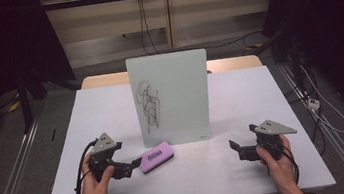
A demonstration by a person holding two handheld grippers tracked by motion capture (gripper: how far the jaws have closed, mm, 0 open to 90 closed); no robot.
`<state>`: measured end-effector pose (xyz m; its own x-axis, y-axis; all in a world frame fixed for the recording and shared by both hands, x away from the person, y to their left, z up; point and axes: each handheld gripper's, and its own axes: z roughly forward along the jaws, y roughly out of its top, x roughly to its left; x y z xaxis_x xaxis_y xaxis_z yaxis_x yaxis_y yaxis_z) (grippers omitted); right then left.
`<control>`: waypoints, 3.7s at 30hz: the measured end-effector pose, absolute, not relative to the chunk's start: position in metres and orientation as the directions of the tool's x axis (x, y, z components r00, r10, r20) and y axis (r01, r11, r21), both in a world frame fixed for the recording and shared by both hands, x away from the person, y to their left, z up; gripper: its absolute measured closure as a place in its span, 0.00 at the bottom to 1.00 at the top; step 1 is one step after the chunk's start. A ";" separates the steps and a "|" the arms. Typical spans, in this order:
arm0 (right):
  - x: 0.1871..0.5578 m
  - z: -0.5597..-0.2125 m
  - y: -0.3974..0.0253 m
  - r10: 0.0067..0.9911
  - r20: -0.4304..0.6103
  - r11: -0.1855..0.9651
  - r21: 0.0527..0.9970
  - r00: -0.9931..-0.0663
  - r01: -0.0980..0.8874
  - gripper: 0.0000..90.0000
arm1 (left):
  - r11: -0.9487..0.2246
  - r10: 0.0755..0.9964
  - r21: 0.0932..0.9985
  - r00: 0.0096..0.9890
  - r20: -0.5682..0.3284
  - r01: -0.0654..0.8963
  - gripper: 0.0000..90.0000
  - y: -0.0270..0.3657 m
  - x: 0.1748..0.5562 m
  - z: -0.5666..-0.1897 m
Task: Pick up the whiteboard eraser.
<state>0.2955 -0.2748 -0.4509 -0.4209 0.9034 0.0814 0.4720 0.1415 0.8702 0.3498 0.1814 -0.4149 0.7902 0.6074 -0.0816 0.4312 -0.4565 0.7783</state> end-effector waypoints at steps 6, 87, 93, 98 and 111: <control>0.295 -0.450 -0.273 0.901 0.078 0.146 0.871 -0.426 0.469 0.07 | -0.505 0.562 0.762 0.825 -0.066 0.405 0.05 0.169 0.353 -0.410; 0.296 -0.451 -0.269 0.888 0.068 0.175 0.864 -0.455 0.471 0.08 | -0.743 0.396 0.566 0.916 -0.056 0.356 0.45 0.105 0.376 -0.432; 0.297 -0.450 -0.268 0.887 0.067 0.176 0.866 -0.457 0.467 0.08 | -0.723 0.408 0.595 0.912 -0.041 0.351 0.46 0.115 0.374 -0.427; 0.299 -0.451 -0.266 0.888 0.070 0.173 0.864 -0.454 0.473 0.08 | -0.663 0.432 0.652 0.899 -0.066 0.367 0.46 0.123 0.370 -0.424; 0.297 -0.451 -0.269 0.892 0.077 0.163 0.864 -0.445 0.476 0.08 | -0.572 0.459 0.745 0.887 -0.057 0.344 0.46 0.134 0.370 -0.412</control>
<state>0.2972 -0.2685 -0.4507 -0.4452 0.8922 0.0765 0.4761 0.1634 0.8641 0.3699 0.1340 -0.4116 0.8867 0.4588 -0.0574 0.3442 -0.5720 0.7445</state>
